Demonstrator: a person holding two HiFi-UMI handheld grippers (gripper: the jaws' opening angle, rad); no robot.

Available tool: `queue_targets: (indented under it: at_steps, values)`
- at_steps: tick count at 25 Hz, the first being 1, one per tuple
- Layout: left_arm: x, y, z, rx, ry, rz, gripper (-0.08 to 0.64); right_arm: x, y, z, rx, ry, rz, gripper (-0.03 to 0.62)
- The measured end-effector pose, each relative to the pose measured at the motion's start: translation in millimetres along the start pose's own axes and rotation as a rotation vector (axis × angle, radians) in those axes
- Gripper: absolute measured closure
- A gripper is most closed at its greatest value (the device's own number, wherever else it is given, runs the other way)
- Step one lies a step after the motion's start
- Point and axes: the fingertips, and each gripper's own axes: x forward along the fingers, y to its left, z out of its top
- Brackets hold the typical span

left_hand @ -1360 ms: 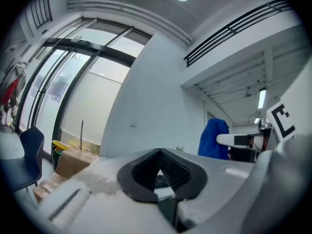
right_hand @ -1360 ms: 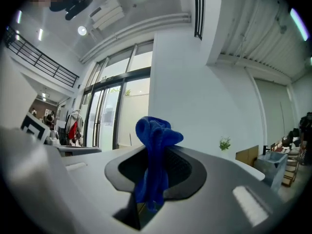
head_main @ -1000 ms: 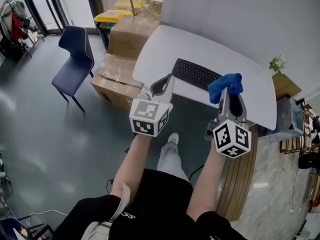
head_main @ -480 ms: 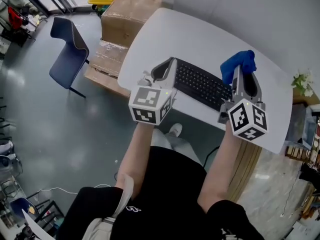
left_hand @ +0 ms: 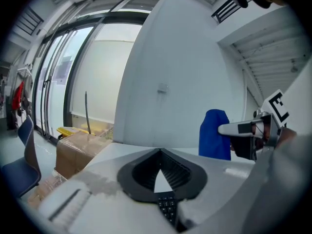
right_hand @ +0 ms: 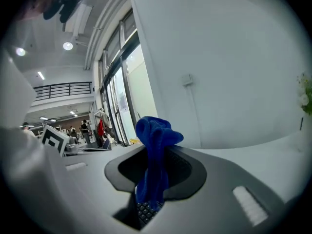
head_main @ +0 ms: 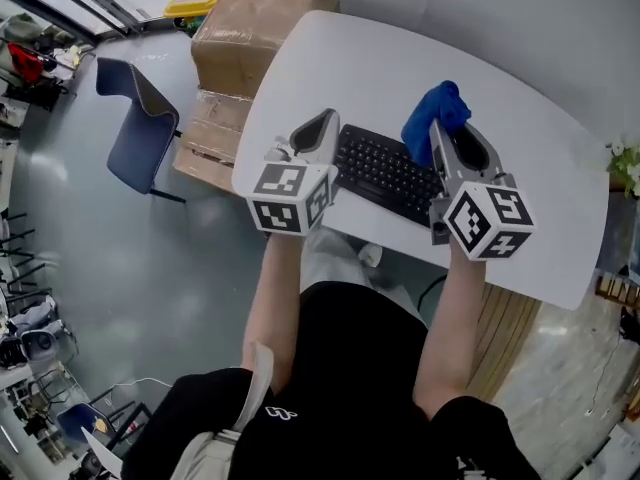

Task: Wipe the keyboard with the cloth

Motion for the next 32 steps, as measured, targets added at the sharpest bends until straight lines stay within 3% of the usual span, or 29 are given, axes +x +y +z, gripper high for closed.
queue_targets:
  at_steps: [6, 13, 18, 32]
  values:
    - [53.8, 7.9, -26.3, 0.008, 0.114, -0.024, 0.561, 48.0, -26.8, -30.4, 0.098, 0.108, 0.022, 0.500]
    - [58.2, 31.9, -77.6, -0.025, 0.264, -0.048, 0.561, 92.0, 1.2, -73.7, 0.146, 0.209, 0.086, 0.500]
    - [63.4, 34.2, -103.4, -0.027, 0.312, -0.083, 0.561, 112.8, 8.7, -106.5, 0.176, 0.271, 0.108, 0.502]
    - [57.1, 55.4, -136.4, -0.060, 0.373, -0.061, 0.561, 145.6, 44.5, -169.8, 0.295, 0.402, 0.188, 0.502]
